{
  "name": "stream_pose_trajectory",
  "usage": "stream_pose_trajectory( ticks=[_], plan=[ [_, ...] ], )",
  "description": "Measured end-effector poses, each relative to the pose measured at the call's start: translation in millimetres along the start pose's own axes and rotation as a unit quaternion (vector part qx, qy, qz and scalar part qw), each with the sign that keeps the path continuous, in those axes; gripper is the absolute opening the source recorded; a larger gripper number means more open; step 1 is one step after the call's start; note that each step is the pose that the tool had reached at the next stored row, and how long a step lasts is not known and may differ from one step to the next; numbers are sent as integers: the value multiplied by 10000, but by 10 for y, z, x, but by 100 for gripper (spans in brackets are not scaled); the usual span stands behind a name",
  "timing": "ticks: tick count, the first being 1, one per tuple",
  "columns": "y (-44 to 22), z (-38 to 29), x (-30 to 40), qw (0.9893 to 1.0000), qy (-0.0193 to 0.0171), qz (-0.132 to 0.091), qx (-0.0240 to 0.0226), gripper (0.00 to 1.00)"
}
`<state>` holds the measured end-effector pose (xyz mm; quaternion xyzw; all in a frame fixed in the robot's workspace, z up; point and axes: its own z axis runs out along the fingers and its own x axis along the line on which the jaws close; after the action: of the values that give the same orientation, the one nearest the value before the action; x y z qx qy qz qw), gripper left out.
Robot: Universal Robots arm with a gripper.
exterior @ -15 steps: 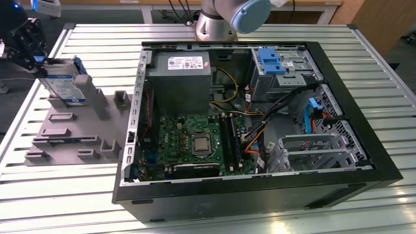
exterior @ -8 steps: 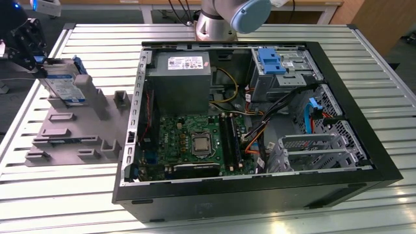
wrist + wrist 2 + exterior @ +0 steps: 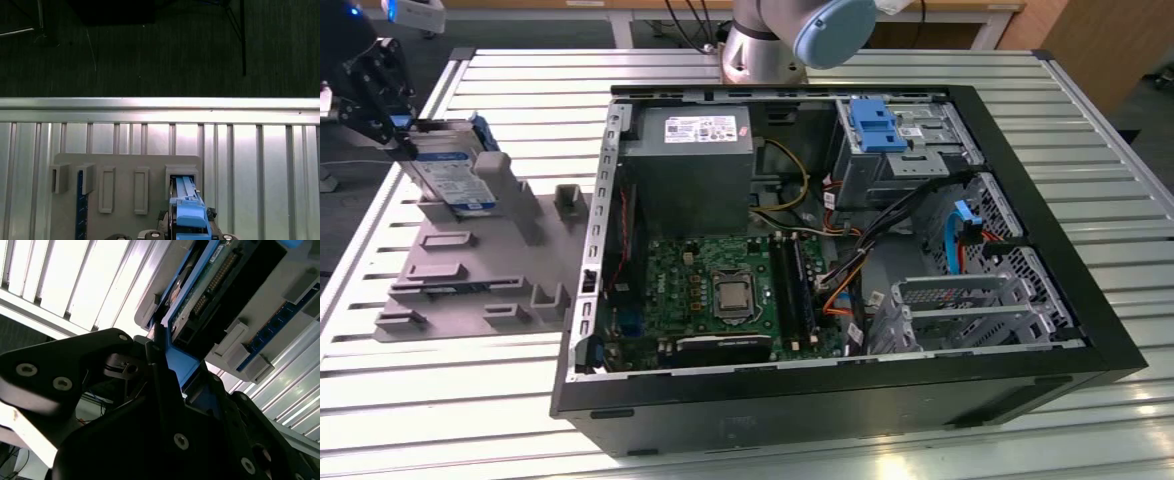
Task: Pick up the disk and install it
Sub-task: 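Pick up the disk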
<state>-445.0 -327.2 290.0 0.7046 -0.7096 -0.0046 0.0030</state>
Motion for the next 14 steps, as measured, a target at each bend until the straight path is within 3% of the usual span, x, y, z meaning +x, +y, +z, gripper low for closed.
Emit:
stream_pose_trajectory(
  ticks=[8, 10, 11, 14],
  plan=[
    [0, 0, 0, 10000, 0, -2, 0, 37],
    [0, 0, 0, 10000, 0, -2, 0, 38],
    [0, 0, 0, 10000, 0, -2, 0, 44],
    [0, 0, 0, 10000, 0, -3, 0, 44]
  ],
)
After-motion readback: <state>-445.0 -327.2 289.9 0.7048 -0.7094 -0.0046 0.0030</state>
